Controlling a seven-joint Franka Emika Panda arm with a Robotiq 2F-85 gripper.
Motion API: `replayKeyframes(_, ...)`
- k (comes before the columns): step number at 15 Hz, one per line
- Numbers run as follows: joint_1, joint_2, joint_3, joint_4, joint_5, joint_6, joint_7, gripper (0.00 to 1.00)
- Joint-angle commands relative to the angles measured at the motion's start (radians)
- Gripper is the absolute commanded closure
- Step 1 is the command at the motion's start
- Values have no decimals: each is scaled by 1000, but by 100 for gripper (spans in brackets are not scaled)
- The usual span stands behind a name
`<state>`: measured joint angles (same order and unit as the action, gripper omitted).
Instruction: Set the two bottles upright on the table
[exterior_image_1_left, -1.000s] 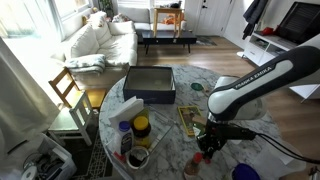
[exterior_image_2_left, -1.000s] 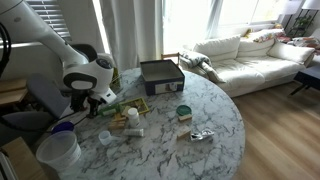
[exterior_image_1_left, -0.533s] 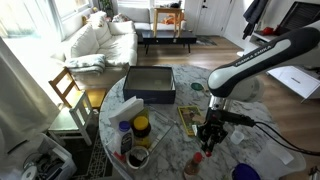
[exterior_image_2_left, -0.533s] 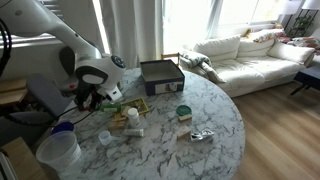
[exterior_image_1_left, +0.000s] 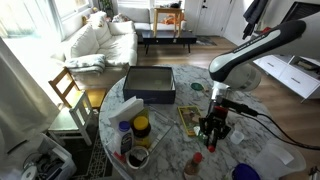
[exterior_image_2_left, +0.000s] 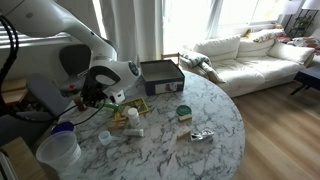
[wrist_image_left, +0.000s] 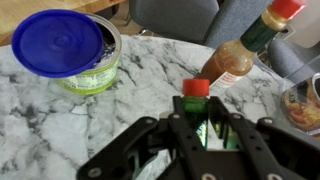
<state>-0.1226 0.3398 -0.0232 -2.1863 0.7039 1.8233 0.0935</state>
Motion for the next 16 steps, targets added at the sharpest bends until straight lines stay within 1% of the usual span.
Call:
replayKeyframes(1,5,50,-15,43,16,-73,14,92)
replayKeyframes(4,5,56,-16,53,24,-103,13,92)
replayKeyframes(6,0,63,-22,68,32,-138,40,92)
replayKeyframes(13,-9,65,-40,110,75,-306,34,92)
replayKeyframes(16,-6,78,-57,123,84,-322,51,92)
